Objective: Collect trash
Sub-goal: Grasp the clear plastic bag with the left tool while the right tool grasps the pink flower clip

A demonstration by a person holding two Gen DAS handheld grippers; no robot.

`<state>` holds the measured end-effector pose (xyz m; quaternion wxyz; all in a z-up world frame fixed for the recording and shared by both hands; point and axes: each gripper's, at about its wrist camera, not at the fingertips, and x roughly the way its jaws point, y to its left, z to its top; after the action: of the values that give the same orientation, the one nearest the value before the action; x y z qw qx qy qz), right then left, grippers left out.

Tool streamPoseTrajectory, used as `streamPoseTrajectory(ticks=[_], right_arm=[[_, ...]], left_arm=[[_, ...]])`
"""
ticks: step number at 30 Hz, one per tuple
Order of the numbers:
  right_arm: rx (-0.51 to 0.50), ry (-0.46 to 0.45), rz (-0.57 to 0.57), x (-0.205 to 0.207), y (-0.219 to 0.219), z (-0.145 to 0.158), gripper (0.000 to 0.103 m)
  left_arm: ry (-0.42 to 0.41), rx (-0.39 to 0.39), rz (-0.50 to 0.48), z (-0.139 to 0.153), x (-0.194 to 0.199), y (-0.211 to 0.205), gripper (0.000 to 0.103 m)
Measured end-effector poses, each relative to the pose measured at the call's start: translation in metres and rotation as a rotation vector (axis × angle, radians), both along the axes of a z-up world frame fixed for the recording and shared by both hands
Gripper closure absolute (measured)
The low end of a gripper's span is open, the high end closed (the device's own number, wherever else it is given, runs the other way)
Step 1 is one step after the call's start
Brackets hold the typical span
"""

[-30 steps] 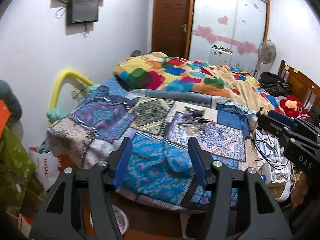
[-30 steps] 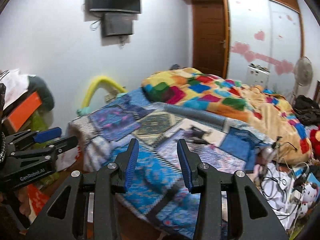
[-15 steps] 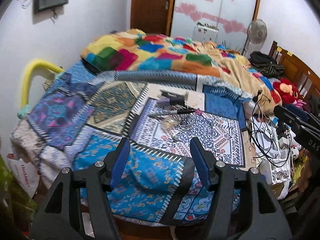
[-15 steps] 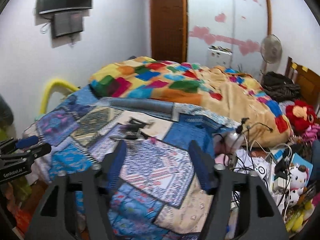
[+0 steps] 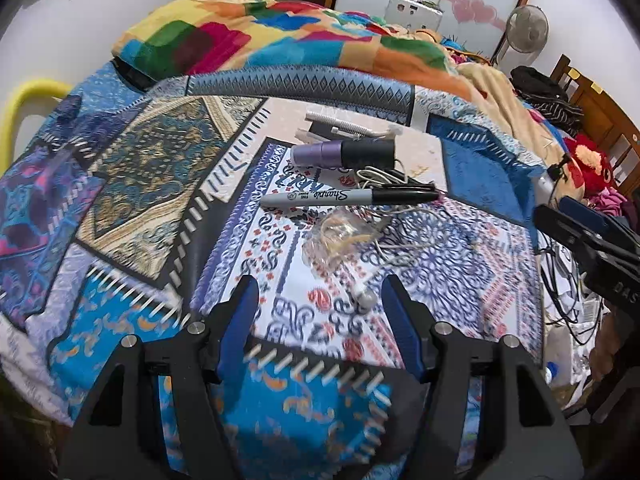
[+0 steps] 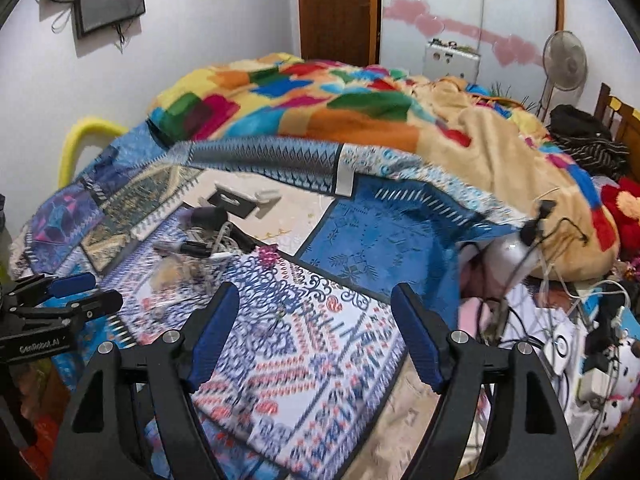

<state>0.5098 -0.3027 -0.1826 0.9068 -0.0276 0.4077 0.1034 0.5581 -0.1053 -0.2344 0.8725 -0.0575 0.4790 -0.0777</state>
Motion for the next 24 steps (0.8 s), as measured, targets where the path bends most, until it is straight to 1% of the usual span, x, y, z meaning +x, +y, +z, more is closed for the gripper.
streamPoseTrajectory(ticks=[4,8,9,11,12,14,18,19,20,21,22,23,24], right_arm=[[0.005,0.045,0.041,0.026,0.007,-0.022,0.028],[0.004,0.078,0.085,0.042,0.019,-0.039,0.03],[0.001,0.086,0.095,0.045,0.021,-0.043,0.032],[0.0,0.106,0.111,0.052,0.027,-0.052,0.041],[0.002,0.114,0.117,0.055,0.028,-0.055,0.043],[0.003,0.122,0.13,0.059,0.032,-0.06,0.052],[-0.025,0.093,0.152,0.06,0.042,-0.061,0.06],[-0.035,0.085,0.159,0.059,0.045,-0.061,0.063],[-0.05,0.077,0.165,0.059,0.047,-0.062,0.065],[-0.068,0.066,0.172,0.058,0.05,-0.063,0.066],[-0.063,0.064,0.187,0.058,0.052,-0.063,0.075],[-0.059,0.063,0.197,0.057,0.054,-0.063,0.081],[-0.065,0.06,0.198,0.058,0.056,-0.063,0.083]], left_arm=[[0.008,-0.008,-0.018,-0.015,0.019,-0.004,0.04],[0.0,-0.006,-0.028,-0.022,0.03,-0.008,0.04],[-0.006,-0.001,-0.031,-0.023,0.032,-0.009,0.04],[-0.014,0.007,-0.041,-0.025,0.036,-0.011,0.04],[-0.018,0.01,-0.048,-0.027,0.038,-0.013,0.04],[-0.032,0.023,-0.055,-0.028,0.04,-0.015,0.04],[-0.061,0.044,-0.071,-0.03,0.041,-0.02,0.041],[-0.067,0.046,-0.07,-0.03,0.041,-0.02,0.047],[-0.075,0.051,-0.067,-0.03,0.04,-0.021,0.049],[-0.083,0.059,-0.068,-0.03,0.039,-0.021,0.056],[-0.088,0.057,-0.075,-0.03,0.038,-0.022,0.065],[-0.088,0.051,-0.079,-0.029,0.038,-0.022,0.066],[-0.086,0.051,-0.079,-0.029,0.038,-0.021,0.069]])
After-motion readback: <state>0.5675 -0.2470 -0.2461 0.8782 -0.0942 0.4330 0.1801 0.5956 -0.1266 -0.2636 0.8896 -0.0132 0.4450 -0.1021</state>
